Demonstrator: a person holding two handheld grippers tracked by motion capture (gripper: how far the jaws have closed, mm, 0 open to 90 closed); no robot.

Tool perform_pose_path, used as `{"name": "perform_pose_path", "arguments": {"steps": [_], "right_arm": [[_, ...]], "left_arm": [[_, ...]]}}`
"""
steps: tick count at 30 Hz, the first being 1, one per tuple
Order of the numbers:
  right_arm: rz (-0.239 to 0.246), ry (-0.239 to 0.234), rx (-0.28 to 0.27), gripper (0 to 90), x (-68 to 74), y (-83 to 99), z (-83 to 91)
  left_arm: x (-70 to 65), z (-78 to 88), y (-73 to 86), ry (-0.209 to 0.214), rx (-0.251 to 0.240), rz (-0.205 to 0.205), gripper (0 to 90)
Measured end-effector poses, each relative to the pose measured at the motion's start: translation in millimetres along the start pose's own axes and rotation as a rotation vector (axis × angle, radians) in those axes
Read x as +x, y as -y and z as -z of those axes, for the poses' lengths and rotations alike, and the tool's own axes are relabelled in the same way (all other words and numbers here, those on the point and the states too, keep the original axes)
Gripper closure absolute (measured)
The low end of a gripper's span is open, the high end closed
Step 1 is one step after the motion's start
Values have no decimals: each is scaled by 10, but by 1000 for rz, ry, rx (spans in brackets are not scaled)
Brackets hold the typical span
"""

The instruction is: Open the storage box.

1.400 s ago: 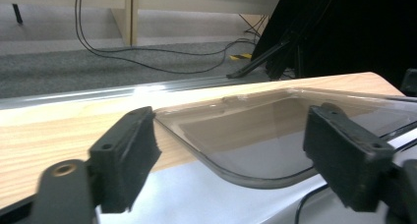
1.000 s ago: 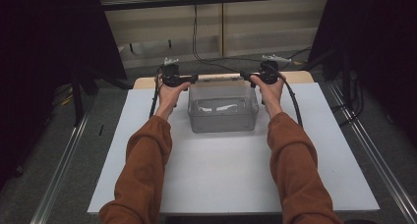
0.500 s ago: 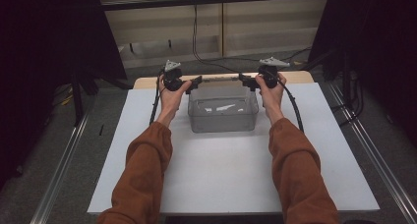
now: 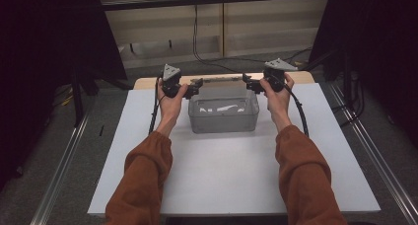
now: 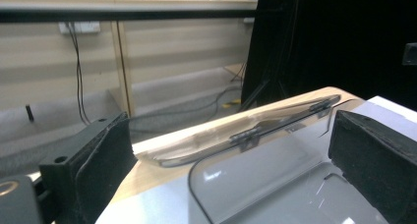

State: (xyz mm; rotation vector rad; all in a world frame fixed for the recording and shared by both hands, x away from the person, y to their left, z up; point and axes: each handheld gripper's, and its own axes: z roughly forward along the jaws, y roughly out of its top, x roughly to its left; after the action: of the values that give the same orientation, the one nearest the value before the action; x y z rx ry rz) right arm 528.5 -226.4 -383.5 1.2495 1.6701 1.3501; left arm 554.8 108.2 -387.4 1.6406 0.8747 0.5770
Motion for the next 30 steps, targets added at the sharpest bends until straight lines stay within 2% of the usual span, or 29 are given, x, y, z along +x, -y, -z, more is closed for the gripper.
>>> {"name": "perform_pose_path", "arguments": {"steps": [5, 7, 10, 12, 15, 18, 21, 24, 26, 28, 30], "right_arm": [[29, 16, -26, 20, 7, 19, 75], [29, 19, -32, 19, 4, 36, 108], [18, 23, -50, 18, -12, 67, 166], [10, 5, -44, 14, -12, 93, 198], [22, 11, -49, 13, -16, 147, 249], [9, 17, -52, 11, -23, 193, 320], [17, 28, -59, 4, -21, 224, 410], [17, 37, -75, 2, -26, 232, 507], [13, 41, -81, 0, -25, 234, 570], [20, 50, -78, 0, -12, 232, 629], [23, 50, -88, 6, 5, 236, 683]], "left_arm": [[-42, 64, 38, 17, -16, -9, 30], [-47, 93, 57, 9, -20, 14, 30], [-48, 166, 77, 4, -24, 25, 30], [-57, 206, 84, -5, -18, 12, 30], [-62, 285, 81, -33, -27, -32, 30], [-67, 358, 76, -18, -44, -6, 30], [-112, 425, 78, -12, -59, -11, 30], [-158, 475, 87, -8, -53, -30, 30], [-184, 504, 103, -2, -51, -20, 30], [-197, 534, 107, -2, -43, -45, 30], [-213, 564, 110, -1, -50, -39, 30]]}}
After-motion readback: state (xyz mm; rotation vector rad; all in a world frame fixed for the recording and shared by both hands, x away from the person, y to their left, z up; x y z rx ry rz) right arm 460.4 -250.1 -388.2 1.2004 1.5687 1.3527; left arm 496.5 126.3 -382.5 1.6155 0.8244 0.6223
